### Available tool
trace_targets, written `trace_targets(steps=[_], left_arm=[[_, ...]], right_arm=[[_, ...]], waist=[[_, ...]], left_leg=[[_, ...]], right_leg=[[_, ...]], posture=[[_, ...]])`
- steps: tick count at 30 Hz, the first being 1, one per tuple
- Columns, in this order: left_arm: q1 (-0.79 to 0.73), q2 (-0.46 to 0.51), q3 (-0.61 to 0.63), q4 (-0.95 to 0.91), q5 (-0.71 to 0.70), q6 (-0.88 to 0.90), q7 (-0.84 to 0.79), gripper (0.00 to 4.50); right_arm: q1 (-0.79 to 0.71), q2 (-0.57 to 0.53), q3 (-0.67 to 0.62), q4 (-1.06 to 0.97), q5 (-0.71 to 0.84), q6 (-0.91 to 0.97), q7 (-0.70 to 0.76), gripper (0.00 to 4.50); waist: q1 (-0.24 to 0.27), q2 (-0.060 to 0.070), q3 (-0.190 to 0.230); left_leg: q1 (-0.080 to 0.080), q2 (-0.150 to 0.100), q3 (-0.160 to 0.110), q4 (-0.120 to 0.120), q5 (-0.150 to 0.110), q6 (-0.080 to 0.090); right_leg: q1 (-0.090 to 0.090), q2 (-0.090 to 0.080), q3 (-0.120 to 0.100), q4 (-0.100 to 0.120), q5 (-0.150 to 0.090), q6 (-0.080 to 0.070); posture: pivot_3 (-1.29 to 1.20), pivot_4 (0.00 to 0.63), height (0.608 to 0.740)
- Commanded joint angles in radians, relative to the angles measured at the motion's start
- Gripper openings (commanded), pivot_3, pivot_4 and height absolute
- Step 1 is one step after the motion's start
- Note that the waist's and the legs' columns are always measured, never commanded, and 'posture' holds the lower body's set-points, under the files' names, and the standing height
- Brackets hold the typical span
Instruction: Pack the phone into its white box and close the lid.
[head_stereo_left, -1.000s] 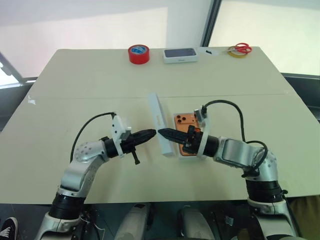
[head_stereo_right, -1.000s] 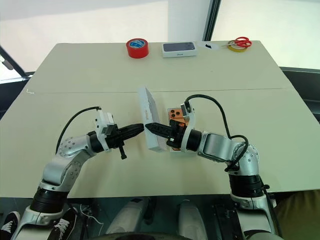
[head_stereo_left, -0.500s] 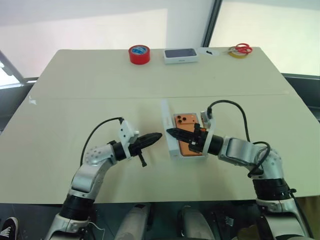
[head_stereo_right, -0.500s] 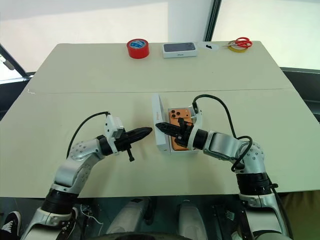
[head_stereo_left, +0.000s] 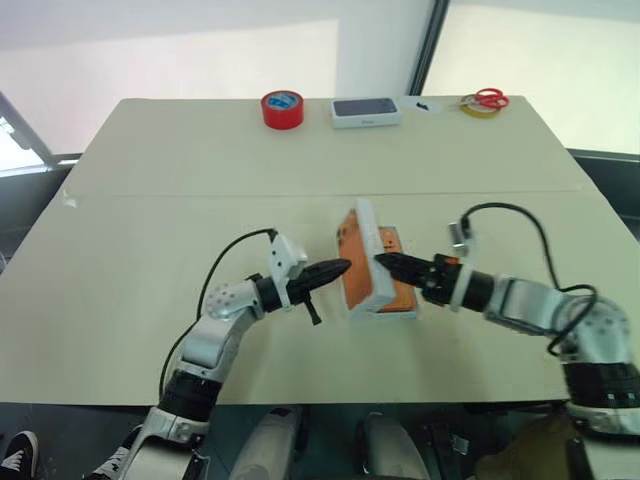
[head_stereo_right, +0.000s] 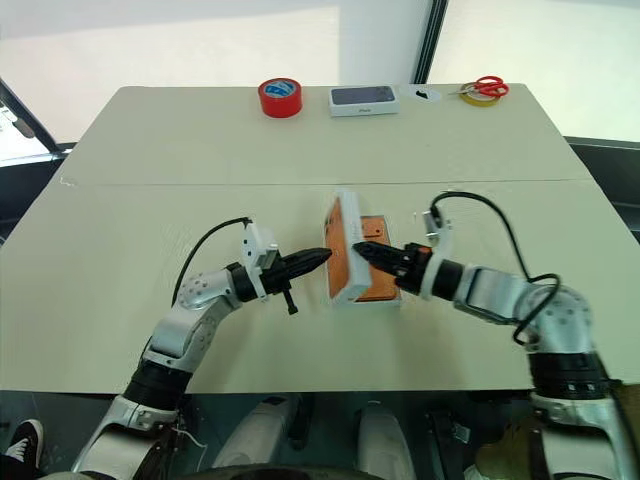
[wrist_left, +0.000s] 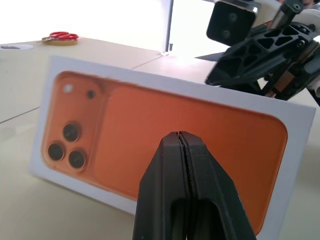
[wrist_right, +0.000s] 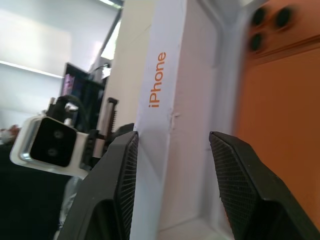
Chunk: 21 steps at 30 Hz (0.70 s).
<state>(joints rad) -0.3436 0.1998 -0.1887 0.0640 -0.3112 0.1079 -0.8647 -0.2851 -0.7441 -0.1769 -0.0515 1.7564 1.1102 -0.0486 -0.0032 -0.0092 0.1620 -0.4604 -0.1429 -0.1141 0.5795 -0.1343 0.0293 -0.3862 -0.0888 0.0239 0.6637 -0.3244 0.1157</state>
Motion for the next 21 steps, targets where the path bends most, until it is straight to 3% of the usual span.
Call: trace_targets(steps=[1, 4, 10, 15, 21], left_arm=[[-0.025, -0.017, -0.012, -0.003, 0.003, -0.025, -0.008, 0.0], [-0.01, 0.009, -0.004, -0.009, 0.002, -0.021, -0.029, 0.0], [0.02, 0.106, 0.026, -0.028, -0.005, -0.002, -0.061, 0.0], [-0.01, 0.133, 0.018, 0.02, 0.024, 0.065, -0.035, 0.0], [-0.093, 0.085, -0.067, 0.099, 0.089, 0.17, -0.019, 0.0]], right_arm=[[0.022, -0.073, -0.047, -0.03, -0.112, 0.014, 0.103, 2.35], [0.026, -0.122, -0.015, -0.12, -0.336, -0.06, 0.206, 2.35], [0.044, -0.111, 0.099, -0.182, -0.774, -0.288, 0.321, 2.35], [0.034, -0.139, 0.239, -0.152, -1.162, -0.512, 0.398, 0.04], [-0.001, -0.085, 0.274, -0.088, -1.31, -0.538, 0.457, 0.04]], waist=[[-0.006, 0.0, 0.0], [-0.013, 0.0, 0.0], [-0.008, 0.001, 0.0], [0.01, 0.001, 0.0], [0.015, 0.0, 0.0]], left_leg=[[0.0, 0.0, 0.0, 0.0, 0.0, 0.0], [0.0, 0.0, 0.0, 0.0, 0.0, 0.0], [0.0, 0.001, 0.0, 0.0, 0.0, 0.0], [-0.001, 0.0, 0.0, 0.001, 0.0, 0.0], [-0.001, 0.0, 0.0, 0.002, 0.0, 0.0]], right_leg=[[0.0, 0.0, 0.0, 0.0, 0.0, 0.0], [0.0, 0.0, 0.0, 0.0, 0.0, 0.001], [-0.002, 0.001, 0.0, 0.0, 0.0, 0.001], [-0.001, 0.0, 0.0, 0.0, 0.0, 0.001], [-0.001, 0.0, 0.0, 0.001, 0.0, 0.001]], posture=[[0.0, 0.15, 0.736], [0.0, 0.15, 0.736], [0.0, 0.15, 0.736], [0.0, 0.15, 0.736], [0.0, 0.15, 0.736]])
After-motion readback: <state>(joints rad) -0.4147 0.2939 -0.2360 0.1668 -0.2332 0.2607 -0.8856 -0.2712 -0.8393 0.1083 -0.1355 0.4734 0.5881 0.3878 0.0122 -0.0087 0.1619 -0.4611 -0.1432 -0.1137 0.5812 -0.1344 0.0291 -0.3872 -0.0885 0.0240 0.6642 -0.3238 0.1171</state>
